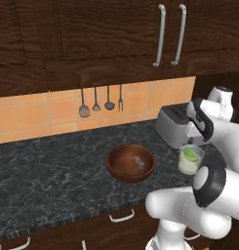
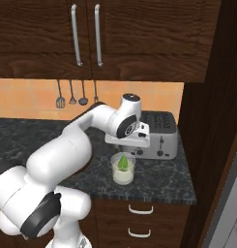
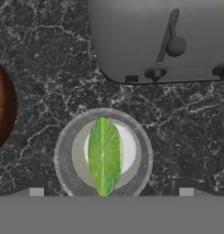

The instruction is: Grab a lemon wedge from the fridge and one ice cube from the ice bowl, and put them in the glass of lemonade.

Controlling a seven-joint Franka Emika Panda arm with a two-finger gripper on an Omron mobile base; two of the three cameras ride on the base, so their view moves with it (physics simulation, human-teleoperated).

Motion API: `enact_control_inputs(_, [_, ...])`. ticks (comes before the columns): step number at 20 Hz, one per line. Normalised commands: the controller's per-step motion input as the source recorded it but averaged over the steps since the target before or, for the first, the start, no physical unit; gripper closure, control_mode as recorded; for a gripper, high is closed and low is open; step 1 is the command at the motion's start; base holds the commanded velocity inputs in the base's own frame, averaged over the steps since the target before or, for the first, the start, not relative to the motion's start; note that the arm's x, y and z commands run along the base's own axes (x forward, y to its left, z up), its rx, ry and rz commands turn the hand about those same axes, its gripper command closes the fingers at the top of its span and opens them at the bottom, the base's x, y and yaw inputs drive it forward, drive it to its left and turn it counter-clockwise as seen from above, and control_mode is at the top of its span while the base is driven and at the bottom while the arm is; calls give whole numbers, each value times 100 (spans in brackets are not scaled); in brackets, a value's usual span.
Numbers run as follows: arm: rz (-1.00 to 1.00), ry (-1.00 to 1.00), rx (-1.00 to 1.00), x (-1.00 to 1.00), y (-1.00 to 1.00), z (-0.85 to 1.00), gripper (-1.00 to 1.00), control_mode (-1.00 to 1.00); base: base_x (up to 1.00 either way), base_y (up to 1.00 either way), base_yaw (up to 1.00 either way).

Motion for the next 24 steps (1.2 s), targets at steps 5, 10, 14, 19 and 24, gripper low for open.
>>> enact_control_inputs(5, [3, -10, 1, -27, 27, 20, -100, -100, 0, 0, 0])
enact_control_inputs(10, [2, -1, 0, -13, 47, 2, -100, -100, 0, 0, 0])
enact_control_inputs(14, [7, 0, -4, 0, 94, 0, -100, -100, 0, 0, 0])
enact_control_inputs(19, [6, 7, -20, 3, 100, -1, -100, -100, 0, 0, 0])
enact_control_inputs(24, [7, 26, -13, 37, 94, -28, -100, -100, 0, 0, 0])
